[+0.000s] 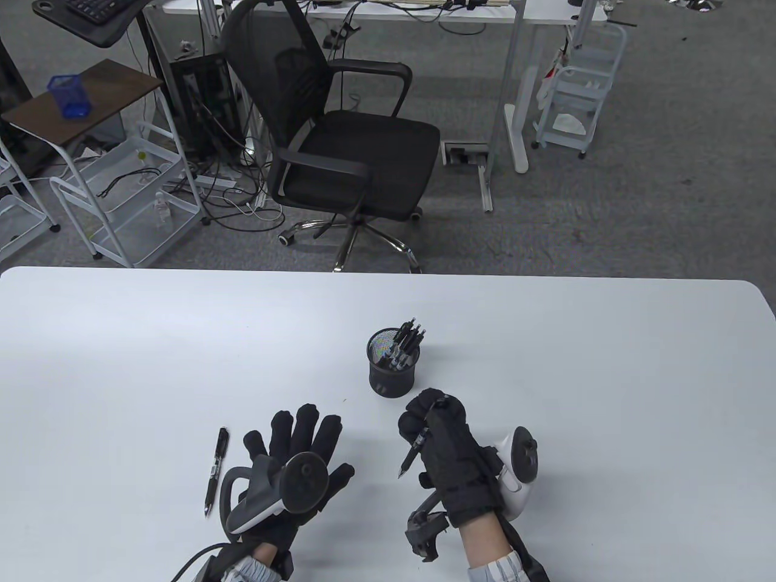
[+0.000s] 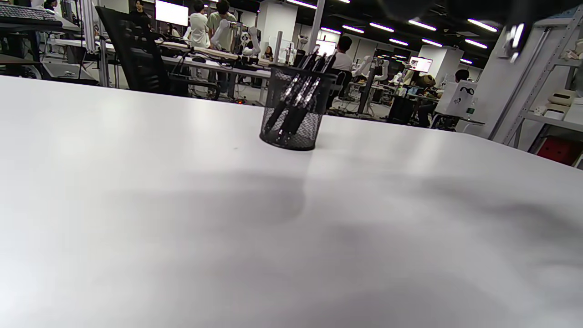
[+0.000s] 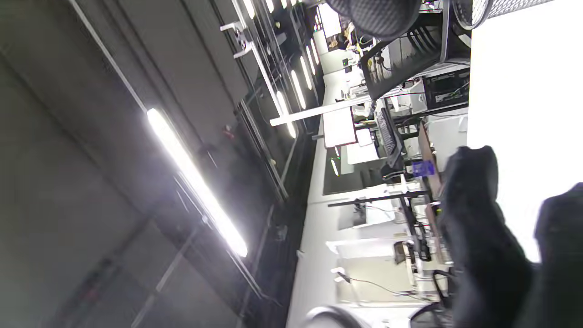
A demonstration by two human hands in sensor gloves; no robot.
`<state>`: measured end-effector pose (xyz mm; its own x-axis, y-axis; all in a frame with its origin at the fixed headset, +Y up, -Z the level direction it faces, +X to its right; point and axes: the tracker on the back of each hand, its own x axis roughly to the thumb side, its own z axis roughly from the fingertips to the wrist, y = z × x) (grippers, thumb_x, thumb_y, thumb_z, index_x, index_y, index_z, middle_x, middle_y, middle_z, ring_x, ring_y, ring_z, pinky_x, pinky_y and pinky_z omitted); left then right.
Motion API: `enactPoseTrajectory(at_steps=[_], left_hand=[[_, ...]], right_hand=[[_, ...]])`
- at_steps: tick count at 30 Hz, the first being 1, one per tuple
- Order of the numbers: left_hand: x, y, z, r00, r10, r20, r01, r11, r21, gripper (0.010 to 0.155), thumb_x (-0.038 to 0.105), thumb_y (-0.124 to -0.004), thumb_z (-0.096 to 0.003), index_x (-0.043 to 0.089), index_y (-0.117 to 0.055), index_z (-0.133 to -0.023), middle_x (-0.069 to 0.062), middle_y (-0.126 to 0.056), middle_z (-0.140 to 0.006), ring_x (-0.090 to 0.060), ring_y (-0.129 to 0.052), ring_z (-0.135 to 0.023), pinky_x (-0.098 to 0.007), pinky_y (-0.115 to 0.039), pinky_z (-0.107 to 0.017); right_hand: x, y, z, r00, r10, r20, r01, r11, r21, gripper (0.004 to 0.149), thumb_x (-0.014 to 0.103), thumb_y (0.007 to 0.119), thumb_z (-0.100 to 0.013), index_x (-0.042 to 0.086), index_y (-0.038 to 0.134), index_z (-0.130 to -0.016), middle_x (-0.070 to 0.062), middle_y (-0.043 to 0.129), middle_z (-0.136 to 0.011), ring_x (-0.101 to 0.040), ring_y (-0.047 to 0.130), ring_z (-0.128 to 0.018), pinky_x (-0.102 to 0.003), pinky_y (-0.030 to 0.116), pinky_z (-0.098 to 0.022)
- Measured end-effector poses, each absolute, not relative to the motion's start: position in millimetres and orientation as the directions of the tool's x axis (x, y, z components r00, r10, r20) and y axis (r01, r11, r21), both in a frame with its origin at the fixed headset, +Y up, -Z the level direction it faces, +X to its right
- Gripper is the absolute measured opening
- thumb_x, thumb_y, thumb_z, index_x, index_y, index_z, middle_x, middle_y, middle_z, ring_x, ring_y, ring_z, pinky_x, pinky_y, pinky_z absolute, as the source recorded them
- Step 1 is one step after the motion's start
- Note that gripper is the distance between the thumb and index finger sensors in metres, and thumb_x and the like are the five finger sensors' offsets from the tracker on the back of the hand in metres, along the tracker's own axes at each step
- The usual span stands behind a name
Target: Press to open click pens
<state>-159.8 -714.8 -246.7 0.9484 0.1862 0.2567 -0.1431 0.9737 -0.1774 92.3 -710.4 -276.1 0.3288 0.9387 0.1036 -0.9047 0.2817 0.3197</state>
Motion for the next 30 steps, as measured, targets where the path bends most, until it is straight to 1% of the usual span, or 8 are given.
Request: enactPoseTrajectory(at_steps=[2, 5, 8, 10, 14, 17, 22, 30], left_hand=[[-159.7, -714.8, -246.7, 0.947, 0.189, 0.261, -0.143, 0.972, -0.184, 0.073, 0.061, -0.052, -0.07, 0.025, -0.025, -0.127, -0.021, -0.015, -0.133, -0.061, -0.021, -0.116, -0.084, -0.02, -0.07], [-159.4, -714.7, -246.6, 0.947, 0.19, 0.261, -0.144, 0.972, -0.184, 0.073, 0.061, -0.052, -0.0701, 0.025, -0.024, -0.127, -0.02, -0.015, -0.133, -0.061, -0.02, -0.116, -0.084, -0.02, -0.07], [-159.3, -714.4, -246.7, 0.946, 0.192, 0.262, -0.146, 0.972, -0.184, 0.073, 0.061, -0.052, -0.0701, 0.025, -0.024, -0.127, -0.02, -0.015, -0.133, -0.061, -0.02, -0.116, -0.084, -0.02, -0.07], [-159.3, -714.4, -246.8, 0.945, 0.194, 0.265, -0.148, 0.972, -0.184, 0.073, 0.061, -0.052, -0.0701, 0.025, -0.024, -0.127, -0.02, -0.015, -0.133, -0.061, -0.02, -0.116, -0.084, -0.02, -0.07], [-159.7, -714.6, -247.4, 0.942, 0.204, 0.267, -0.156, 0.969, -0.192, 0.073, 0.061, -0.052, -0.0701, 0.026, -0.025, -0.127, -0.02, -0.015, -0.133, -0.061, -0.02, -0.116, -0.084, -0.02, -0.07], [-160.6, -713.8, -247.1, 0.941, 0.209, 0.266, -0.162, 0.969, -0.188, 0.073, 0.061, -0.052, -0.0702, 0.026, -0.024, -0.127, -0.02, -0.015, -0.133, -0.061, -0.02, -0.116, -0.084, -0.02, -0.07], [-163.6, -712.6, -247.5, 0.939, 0.225, 0.261, -0.18, 0.966, -0.185, 0.072, 0.06, -0.052, -0.0703, 0.025, -0.025, -0.127, -0.02, -0.015, -0.133, -0.061, -0.02, -0.116, -0.084, -0.02, -0.07], [-164.5, -712.5, -247.7, 0.938, 0.229, 0.26, -0.184, 0.965, -0.186, 0.072, 0.06, -0.052, -0.0703, 0.025, -0.025, -0.127, -0.021, -0.015, -0.133, -0.061, -0.021, -0.116, -0.084, -0.021, -0.07]], right_hand=[[91.3, -711.3, -276.8, 0.308, 0.949, 0.075, -0.901, 0.265, 0.345, 0.045, 0.014, 0.051, -0.07, -0.002, 0.046, -0.112, -0.039, 0.02, -0.109, -0.064, 0.021, -0.091, -0.078, 0.018, -0.062], [91.8, -714.7, -279.0, 0.201, 0.98, 0.019, -0.912, 0.179, 0.37, 0.045, 0.016, 0.057, -0.07, 0.005, 0.053, -0.114, -0.037, 0.014, -0.108, -0.061, 0.01, -0.088, -0.077, 0.017, -0.061], [90.7, -719.6, -283.3, 0.098, 0.995, 0.012, -0.925, 0.087, 0.37, 0.045, 0.015, 0.059, -0.07, 0.005, 0.055, -0.114, -0.033, 0.03, -0.106, -0.056, 0.028, -0.088, -0.072, 0.029, -0.065], [87.3, -727.4, -287.8, 0.016, 1.0, 0.004, -0.939, 0.013, 0.345, 0.046, 0.015, 0.061, -0.069, 0.002, 0.058, -0.113, -0.031, 0.045, -0.103, -0.052, 0.046, -0.086, -0.07, 0.043, -0.066], [75.3, -746.7, -297.2, -0.086, 0.994, -0.069, -0.933, -0.056, 0.356, 0.05, 0.016, 0.064, -0.068, -0.008, 0.057, -0.111, -0.032, 0.058, -0.096, -0.045, 0.066, -0.077, -0.062, 0.057, -0.063], [61.2, -764.2, -303.1, -0.31, 0.944, -0.116, -0.913, -0.261, 0.312, 0.058, 0.017, 0.07, -0.066, -0.011, 0.05, -0.112, -0.03, 0.07, -0.089, -0.04, 0.077, -0.067, -0.054, 0.068, -0.057], [42.2, -778.7, -315.4, -0.601, 0.796, -0.074, -0.774, -0.556, 0.303, 0.059, 0.02, 0.076, -0.064, -0.01, 0.055, -0.11, -0.027, 0.079, -0.085, -0.035, 0.086, -0.061, -0.046, 0.075, -0.051], [15.5, -792.9, -338.0, -0.739, 0.668, -0.08, -0.658, -0.693, 0.293, 0.061, 0.022, 0.076, -0.063, -0.009, 0.054, -0.111, -0.025, 0.08, -0.086, -0.032, 0.09, -0.058, -0.041, 0.079, -0.049]])
